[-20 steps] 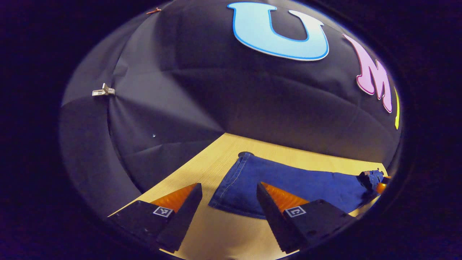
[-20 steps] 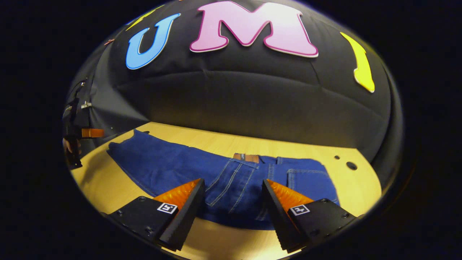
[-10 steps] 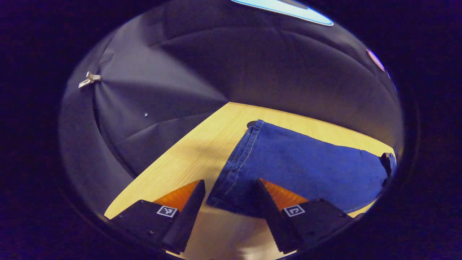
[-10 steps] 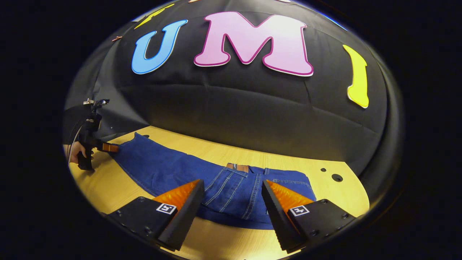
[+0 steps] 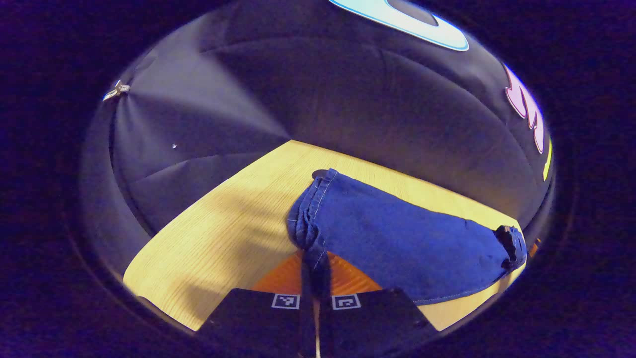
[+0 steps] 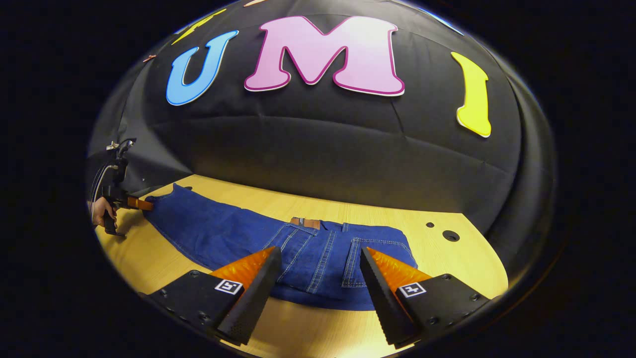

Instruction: Grasp the waist and the cuffs of the jeans and fold them to make the two legs overlap; first hold the waist and fold one-third of the jeans toward the cuffs, then hold the cuffs and fold the remaining one-third in the same direction to finish folding.

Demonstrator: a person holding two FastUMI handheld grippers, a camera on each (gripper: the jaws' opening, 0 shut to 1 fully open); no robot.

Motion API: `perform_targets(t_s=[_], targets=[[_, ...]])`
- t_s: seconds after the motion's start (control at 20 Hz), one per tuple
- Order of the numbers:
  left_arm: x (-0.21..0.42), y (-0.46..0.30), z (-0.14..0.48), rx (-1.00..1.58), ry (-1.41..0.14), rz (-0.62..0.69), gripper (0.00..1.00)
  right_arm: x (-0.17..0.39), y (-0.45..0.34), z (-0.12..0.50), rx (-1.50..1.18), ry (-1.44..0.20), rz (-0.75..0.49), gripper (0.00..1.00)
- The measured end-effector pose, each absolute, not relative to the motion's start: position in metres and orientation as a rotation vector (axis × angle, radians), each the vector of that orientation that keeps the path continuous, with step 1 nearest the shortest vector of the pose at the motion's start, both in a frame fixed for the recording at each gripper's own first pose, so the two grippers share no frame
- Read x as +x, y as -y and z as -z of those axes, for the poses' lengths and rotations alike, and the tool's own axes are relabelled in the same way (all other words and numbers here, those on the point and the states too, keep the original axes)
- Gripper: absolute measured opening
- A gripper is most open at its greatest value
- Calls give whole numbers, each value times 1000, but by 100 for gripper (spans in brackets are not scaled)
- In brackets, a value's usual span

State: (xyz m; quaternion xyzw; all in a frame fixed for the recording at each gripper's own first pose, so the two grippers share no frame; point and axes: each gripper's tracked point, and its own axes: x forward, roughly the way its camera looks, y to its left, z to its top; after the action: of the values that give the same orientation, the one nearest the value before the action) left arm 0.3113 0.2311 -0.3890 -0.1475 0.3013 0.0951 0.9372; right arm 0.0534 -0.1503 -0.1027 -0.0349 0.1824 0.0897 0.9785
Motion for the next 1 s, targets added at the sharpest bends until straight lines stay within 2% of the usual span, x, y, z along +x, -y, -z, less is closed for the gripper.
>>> perform_targets(t_s=[0.2,0.3,0.35,0.45,0.6,0.75,1.0], targets=[[310,-225,352,-333,-530,-185,7,53,170,96,-67,-361,-157,98],[307,-207,306,-318,-460,-144,10,52,183,91,-60,-361,-141,97],[303,-192,279,-312,-435,-114,6,51,192,88,-62,-360,-127,97],[294,-161,231,-286,-377,-53,6,47,210,82,-66,-364,-95,97],[299,-73,167,-316,-321,63,6,43,239,66,-58,-340,-56,97],[305,21,132,-360,-300,182,6,37,270,57,-88,-334,-24,97],[308,171,120,-341,-314,372,6,19,311,49,-69,-345,4,97]])
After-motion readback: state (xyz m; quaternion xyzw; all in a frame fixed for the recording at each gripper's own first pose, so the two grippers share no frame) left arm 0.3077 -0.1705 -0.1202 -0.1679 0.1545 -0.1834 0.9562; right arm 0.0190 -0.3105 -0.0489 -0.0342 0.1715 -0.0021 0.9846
